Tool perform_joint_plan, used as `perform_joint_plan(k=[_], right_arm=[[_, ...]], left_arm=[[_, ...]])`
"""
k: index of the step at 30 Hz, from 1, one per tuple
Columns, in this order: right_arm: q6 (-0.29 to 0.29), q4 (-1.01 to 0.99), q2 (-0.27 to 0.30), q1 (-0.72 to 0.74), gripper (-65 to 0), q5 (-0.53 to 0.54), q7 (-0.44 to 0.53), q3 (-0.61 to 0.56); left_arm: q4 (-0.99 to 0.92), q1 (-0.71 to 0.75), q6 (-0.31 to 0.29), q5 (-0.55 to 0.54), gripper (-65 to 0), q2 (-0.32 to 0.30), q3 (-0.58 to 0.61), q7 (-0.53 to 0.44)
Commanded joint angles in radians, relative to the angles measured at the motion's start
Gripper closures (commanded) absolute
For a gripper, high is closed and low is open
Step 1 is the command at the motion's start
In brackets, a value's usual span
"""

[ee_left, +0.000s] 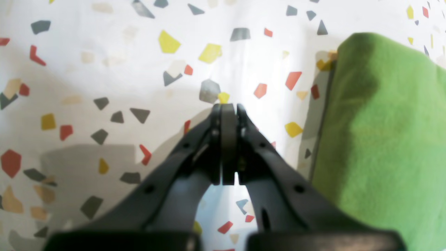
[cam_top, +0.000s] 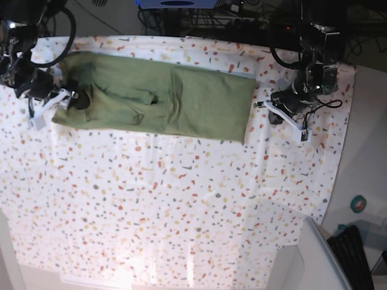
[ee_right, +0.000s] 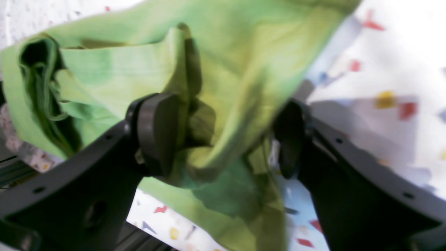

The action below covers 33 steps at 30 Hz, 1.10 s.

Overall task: Layout the t-shirt on the table in an organized manner, then fold the t-shirt properly
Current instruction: 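Move both grippers to the two ends of the folded shirt and grasp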

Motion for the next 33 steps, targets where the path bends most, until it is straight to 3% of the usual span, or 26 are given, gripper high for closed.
perform_joint_plan(k=[1,7,12,18,21,26,33], right_arm=[[0.003,0.008,0.0,-0.001,-40.5,-0.009,-0.022,-0.002],[0.003,0.008,0.0,-0.002,-39.9,-0.009,-0.057,-0.001],[0.003,-0.002,0.007,-0.002,-26.1,-0.012,-0.056,0.002],[0.011,-0.003,0.022,0.006,-44.7,-0.01,-0.064,0.123],[0.069,-0.003,0.023,0.006,-44.4,-0.01,-0.079,0.18],[0.184,0.046,0.019,0.007,-43.5,-0.01,-0.202,0.231],[0.191,0.155,0.008,0.01,-43.4,0.086,-0.298,0.242]], left_arm=[[0.007,-0.001,-0.004,0.002,0.0,-0.002,0.001,0.018],[-0.002,-0.001,-0.004,0.002,0.0,-0.002,0.001,0.018],[-0.066,-0.025,-0.004,0.002,0.0,0.001,0.023,0.017],[-0.079,-0.025,-0.004,0.002,0.0,-0.008,0.033,0.017],[-0.08,-0.025,-0.004,0.002,0.0,-0.011,0.032,0.017],[-0.082,-0.027,-0.004,0.002,0.0,-0.022,0.032,0.017],[-0.082,-0.027,-0.004,0.002,0.0,-0.022,0.032,0.017]])
